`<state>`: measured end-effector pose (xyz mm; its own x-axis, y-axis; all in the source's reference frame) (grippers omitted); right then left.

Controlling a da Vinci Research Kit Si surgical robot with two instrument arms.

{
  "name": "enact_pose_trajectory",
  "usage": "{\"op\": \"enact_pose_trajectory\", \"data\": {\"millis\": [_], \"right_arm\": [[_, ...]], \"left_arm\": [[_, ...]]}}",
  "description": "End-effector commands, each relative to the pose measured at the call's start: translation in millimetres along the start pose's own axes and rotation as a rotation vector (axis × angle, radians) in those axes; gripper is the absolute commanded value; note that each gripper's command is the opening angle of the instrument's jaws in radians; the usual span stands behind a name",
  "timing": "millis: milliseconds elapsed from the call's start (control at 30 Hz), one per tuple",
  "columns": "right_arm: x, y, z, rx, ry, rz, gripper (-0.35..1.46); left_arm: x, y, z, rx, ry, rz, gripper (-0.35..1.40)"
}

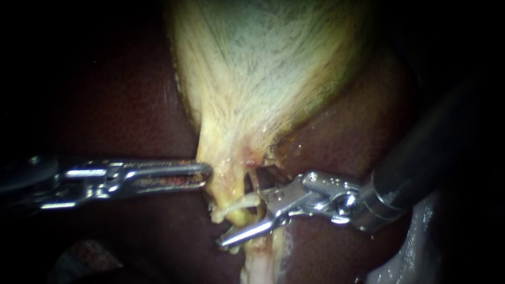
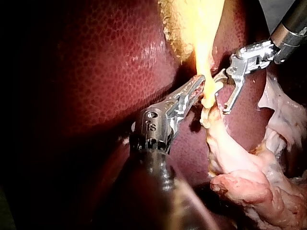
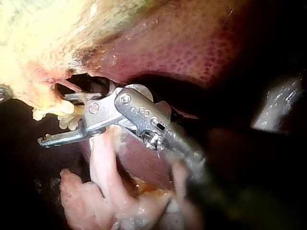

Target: Going back third clip left tube

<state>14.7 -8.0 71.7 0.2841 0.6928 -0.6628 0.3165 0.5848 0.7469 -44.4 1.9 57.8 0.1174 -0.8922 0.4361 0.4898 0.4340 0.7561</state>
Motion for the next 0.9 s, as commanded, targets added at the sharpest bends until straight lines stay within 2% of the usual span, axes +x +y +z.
{"op": "enact_pose_trajectory", "data": {"millis": [33, 300, 467, 667, 900], "right_arm": [[0.2, -0.1, -0.6, -0.008, 0.004, -0.003, 0.53], [1.8, -1.1, -5.0, -0.059, 0.028, -0.058, 0.56], [3.3, -2.2, -7.7, -0.096, 0.040, -0.121, 0.57], [4.2, -3.6, -11.0, -0.140, -0.004, -0.174, 0.58], [4.3, -4.7, -13.9, -0.176, -0.035, -0.215, 0.59]], "left_arm": [[0.0, 0.0, 0.0, 0.001, 0.000, 0.000, -0.35], [0.0, 0.0, 0.0, 0.001, 0.000, 0.000, -0.35], [0.1, 0.0, 0.1, 0.001, 0.000, 0.001, -0.35], [0.2, 0.0, 0.2, 0.000, -0.001, 0.001, -0.35], [0.2, 0.0, 0.3, 0.000, -0.001, 0.001, -0.35]]}}
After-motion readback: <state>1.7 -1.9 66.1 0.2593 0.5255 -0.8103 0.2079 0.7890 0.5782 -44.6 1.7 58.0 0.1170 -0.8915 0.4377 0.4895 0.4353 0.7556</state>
